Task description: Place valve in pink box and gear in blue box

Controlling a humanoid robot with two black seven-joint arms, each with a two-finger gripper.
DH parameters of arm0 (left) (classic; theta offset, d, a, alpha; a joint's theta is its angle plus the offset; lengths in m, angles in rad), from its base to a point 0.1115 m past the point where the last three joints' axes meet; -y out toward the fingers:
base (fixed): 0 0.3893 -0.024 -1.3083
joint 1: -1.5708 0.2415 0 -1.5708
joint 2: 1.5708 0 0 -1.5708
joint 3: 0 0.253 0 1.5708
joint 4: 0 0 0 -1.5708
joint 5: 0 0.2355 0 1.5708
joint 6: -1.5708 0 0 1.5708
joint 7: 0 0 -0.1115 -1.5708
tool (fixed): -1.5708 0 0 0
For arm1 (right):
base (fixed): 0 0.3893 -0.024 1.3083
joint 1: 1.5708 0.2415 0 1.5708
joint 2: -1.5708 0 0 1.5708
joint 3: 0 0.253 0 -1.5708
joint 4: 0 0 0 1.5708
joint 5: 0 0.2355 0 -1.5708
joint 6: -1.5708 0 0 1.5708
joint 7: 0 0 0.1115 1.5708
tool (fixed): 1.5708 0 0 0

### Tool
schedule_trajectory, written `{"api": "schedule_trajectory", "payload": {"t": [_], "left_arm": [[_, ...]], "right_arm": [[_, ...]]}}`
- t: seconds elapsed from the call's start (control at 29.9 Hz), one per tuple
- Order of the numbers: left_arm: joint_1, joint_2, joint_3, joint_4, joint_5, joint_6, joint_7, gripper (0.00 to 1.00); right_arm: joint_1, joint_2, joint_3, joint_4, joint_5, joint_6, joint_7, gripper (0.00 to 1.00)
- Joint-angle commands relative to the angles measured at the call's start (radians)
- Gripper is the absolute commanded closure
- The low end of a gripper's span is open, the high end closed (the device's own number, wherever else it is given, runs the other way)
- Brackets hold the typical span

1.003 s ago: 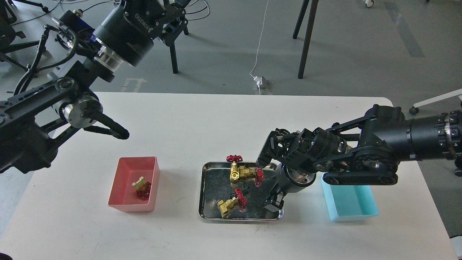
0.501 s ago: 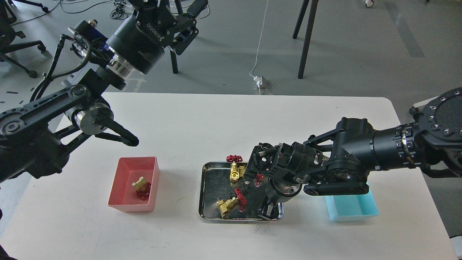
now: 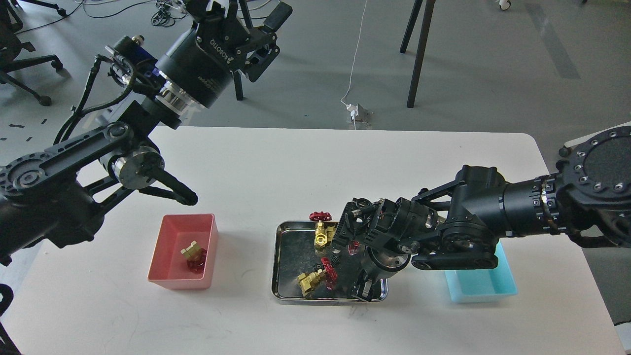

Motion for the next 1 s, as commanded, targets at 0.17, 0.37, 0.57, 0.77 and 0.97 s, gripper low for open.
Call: {"api": "schedule_trajectory", "payload": {"t": [0.17, 0.37, 0.57, 0.77, 0.97], "left_arm": [[0.008, -0.002, -0.001, 0.002, 0.000, 0.000, 0.000, 0.15], [0.020, -0.006, 0.000, 0.002, 0.000, 0.000, 0.000, 0.14], [0.028, -0.014, -0.001, 0.002, 0.002, 0.000, 0.000, 0.14], [0.028, -0.014, -0.001, 0.002, 0.002, 0.000, 0.000, 0.14], [0.028, -0.014, -0.001, 0.002, 0.002, 0.000, 0.000, 0.14]], "right_arm": [[-0.014, 0.017, 0.000, -0.032, 0.000, 0.000, 0.000, 0.49], [-0.016, 0.017, 0.000, -0.032, 0.002, 0.000, 0.000, 0.54], [-0.014, 0.017, 0.000, -0.030, 0.002, 0.000, 0.000, 0.59], [-0.014, 0.017, 0.000, -0.028, 0.002, 0.000, -0.003, 0.64], [-0.014, 0.017, 0.000, -0.027, 0.002, 0.000, -0.003, 0.69]]}}
